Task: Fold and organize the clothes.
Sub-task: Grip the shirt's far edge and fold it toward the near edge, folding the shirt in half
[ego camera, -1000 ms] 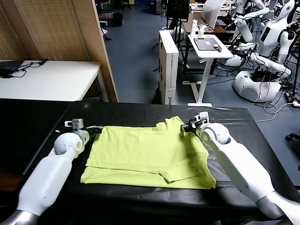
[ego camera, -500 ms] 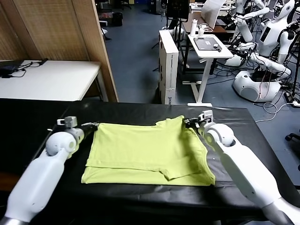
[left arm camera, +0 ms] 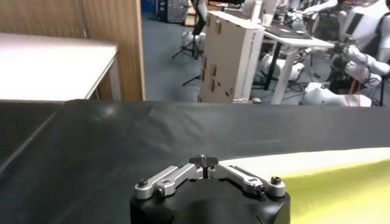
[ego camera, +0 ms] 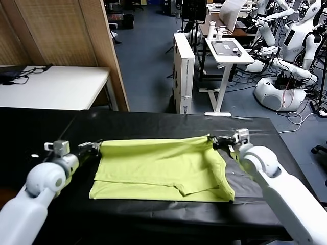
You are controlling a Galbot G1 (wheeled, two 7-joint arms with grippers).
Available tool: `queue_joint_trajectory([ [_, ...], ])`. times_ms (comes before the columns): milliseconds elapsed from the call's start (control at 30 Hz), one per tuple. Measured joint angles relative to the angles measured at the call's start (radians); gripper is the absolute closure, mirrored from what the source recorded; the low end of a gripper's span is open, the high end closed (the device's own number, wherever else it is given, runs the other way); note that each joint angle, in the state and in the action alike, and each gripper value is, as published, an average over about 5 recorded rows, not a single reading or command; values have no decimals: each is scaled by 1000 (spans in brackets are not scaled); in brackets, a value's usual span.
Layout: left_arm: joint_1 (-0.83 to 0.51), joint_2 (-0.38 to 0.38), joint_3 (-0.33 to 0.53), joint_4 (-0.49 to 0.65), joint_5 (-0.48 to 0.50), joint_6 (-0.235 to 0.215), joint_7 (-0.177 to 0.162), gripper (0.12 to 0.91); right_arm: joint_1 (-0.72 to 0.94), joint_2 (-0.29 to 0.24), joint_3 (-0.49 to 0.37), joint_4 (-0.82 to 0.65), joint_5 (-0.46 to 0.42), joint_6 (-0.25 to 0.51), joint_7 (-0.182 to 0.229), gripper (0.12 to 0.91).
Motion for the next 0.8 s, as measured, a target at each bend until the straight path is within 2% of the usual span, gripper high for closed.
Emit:
queue_joint_trajectory([
  [300, 165, -24, -67, -68, 33, 21, -1, 883, -102, -41, -5, 53, -6, -31, 14, 885],
  [700, 257, -69, -110, -86, 57, 26, -3, 883, -127, -49, 1, 80, 3, -34, 13, 885],
  [800, 269, -78, -115, -94, 66, 29, -3, 883, -139, -57, 17, 97, 9, -34, 14, 850],
])
